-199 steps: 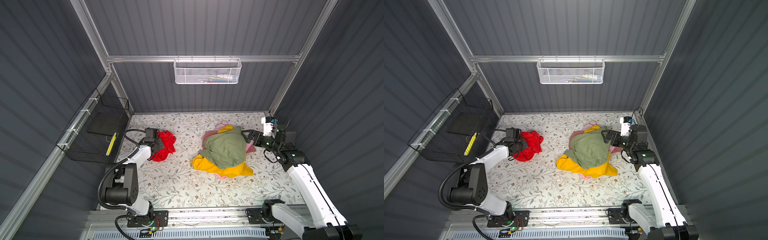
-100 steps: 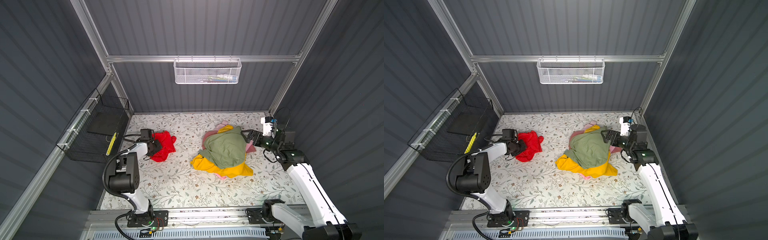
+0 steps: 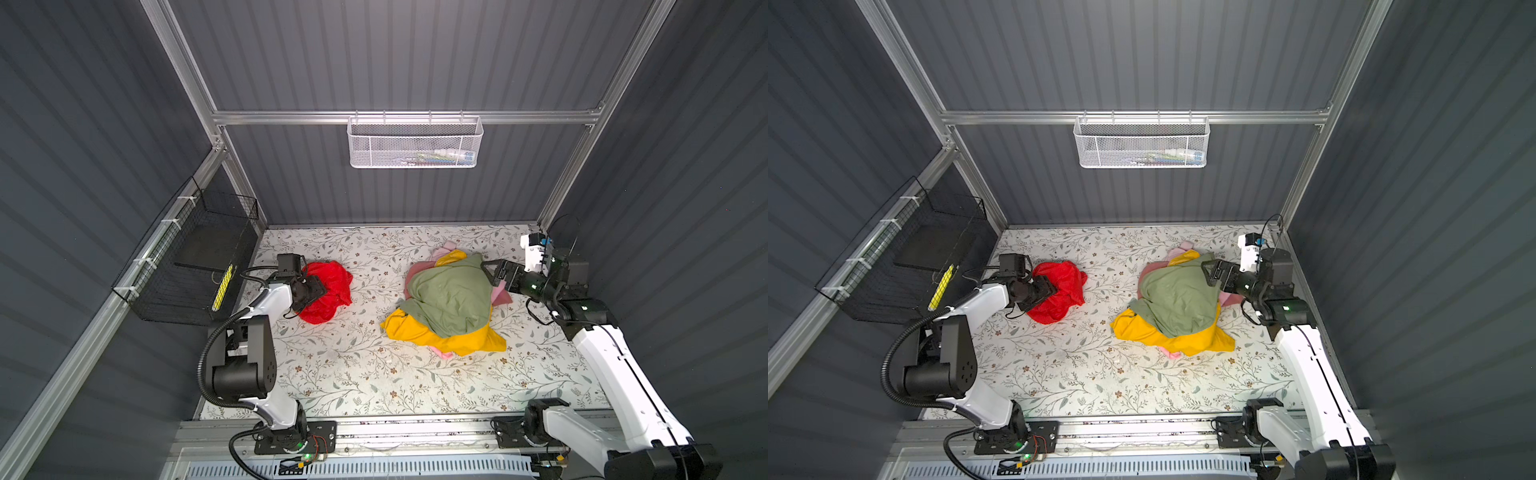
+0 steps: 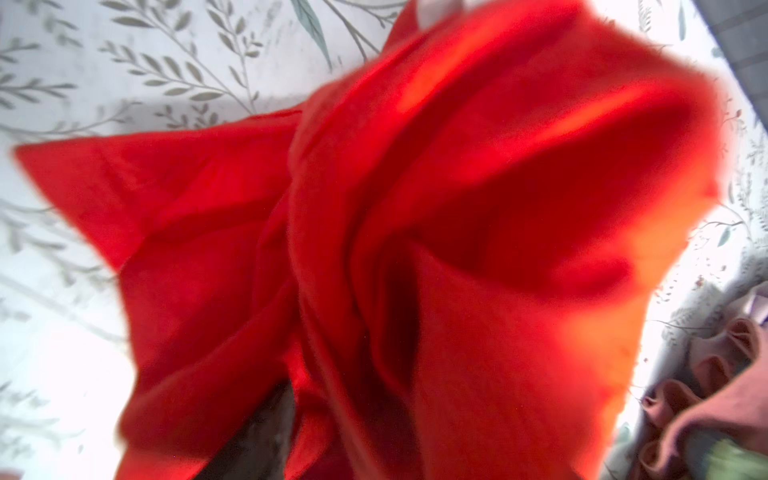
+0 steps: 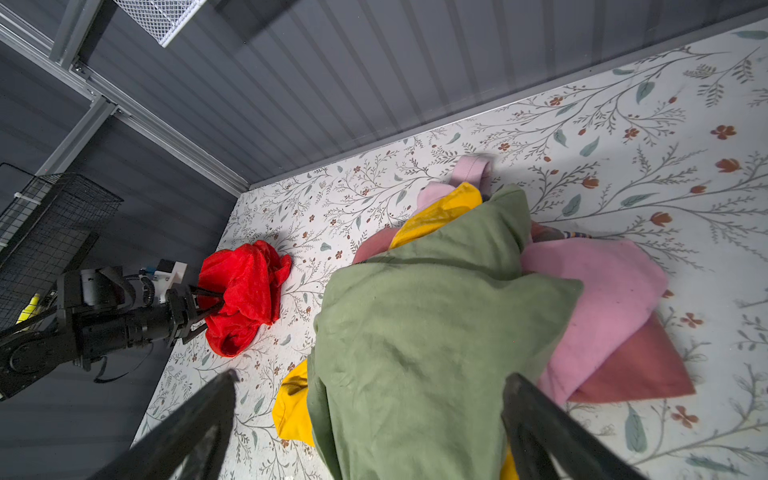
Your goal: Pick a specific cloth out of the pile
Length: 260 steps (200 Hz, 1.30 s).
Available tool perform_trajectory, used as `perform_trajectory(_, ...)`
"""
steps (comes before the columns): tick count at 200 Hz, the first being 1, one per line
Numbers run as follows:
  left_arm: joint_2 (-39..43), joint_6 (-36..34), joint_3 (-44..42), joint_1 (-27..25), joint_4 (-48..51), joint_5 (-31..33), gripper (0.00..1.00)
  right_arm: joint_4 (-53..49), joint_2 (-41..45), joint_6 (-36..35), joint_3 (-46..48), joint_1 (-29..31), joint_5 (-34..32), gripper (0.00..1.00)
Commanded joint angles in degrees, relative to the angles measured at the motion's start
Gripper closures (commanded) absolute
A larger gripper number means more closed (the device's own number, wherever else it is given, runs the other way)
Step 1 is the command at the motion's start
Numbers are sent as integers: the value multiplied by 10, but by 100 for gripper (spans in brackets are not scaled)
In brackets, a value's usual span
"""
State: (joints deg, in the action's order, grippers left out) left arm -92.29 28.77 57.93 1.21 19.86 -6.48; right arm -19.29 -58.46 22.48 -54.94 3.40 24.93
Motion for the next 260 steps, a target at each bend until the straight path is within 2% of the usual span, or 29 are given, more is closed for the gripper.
perform_trajectory(1, 32, -2, 13, -1, 46, 21, 29, 12, -2, -3, 6, -1, 6, 1)
perform_trajectory(49, 93, 4, 1, -1, 73, 56, 24, 9, -3, -13, 4, -1, 5, 1)
perform_trajectory(89, 132, 29, -35, 2, 63, 54, 0, -8, -3, -36, -2, -1, -8, 1)
perform_trajectory(135, 131, 61, -87, 26, 6, -9, 0, -26, -1, -60, -4, -1, -24, 1)
perform_trajectory(185, 119, 127, -150, 52, -145, -83, 0, -27, -3, -70, -6, -2, -26, 1)
perform_trajectory(221, 66, 147, -136, 53, -187, -114, 0, -42, -8, -70, -11, -2, -26, 1)
perform_trajectory(260, 13, 161, -123, 53, -193, -109, 0, -48, -8, -72, -17, -2, -30, 1)
